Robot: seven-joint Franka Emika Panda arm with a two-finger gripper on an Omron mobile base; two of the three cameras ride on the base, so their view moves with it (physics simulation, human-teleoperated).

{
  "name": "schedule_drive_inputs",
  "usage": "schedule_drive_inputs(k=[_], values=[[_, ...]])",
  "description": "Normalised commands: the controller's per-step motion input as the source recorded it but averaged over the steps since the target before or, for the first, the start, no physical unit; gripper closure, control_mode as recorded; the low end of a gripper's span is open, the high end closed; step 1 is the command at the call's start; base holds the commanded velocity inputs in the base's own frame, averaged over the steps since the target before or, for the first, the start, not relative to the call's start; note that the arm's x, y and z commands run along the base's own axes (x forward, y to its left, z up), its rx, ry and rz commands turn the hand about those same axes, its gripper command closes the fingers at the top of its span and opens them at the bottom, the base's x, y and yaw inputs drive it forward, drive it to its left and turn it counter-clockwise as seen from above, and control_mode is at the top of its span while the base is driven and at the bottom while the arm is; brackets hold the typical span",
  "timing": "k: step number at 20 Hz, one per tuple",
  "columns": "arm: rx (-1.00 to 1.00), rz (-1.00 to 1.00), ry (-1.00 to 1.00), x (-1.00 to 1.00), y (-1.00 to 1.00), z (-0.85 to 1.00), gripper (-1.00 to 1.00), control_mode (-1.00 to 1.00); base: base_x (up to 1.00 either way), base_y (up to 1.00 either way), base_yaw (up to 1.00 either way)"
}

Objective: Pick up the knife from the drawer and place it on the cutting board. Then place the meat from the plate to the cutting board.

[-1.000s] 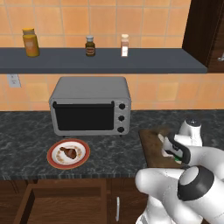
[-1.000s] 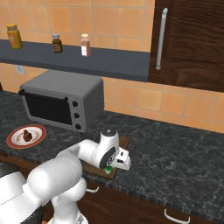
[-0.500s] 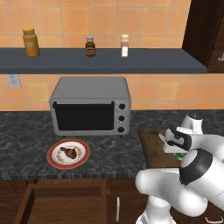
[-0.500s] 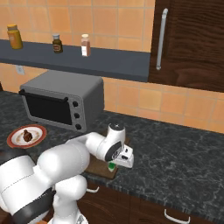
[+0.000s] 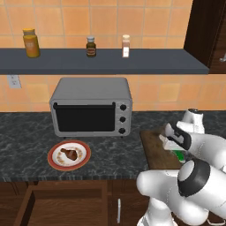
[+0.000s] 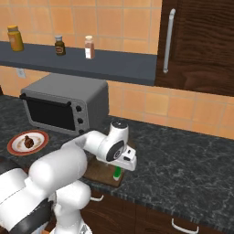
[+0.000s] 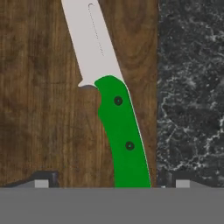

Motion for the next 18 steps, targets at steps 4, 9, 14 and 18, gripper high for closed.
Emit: schedule_drive_inputs(k=[4,9,14,18], values=[[0.00,-0.01,-0.13,-0.49,0.37,0.82,-1.00,-1.00,0.00,0.00,0.00],[0.00,0.00,-0.12,-0.45,0.69,0.74,-1.00,-1.00,0.00,0.00,0.00],[0.00,0.01,-0.02,-0.38,0.92,0.38,-1.00,-1.00,0.00,0.00,0.00],[0.00,0.02,-0.02,-0.20,0.94,0.46,-1.00,-1.00,0.00,0.00,0.00]])
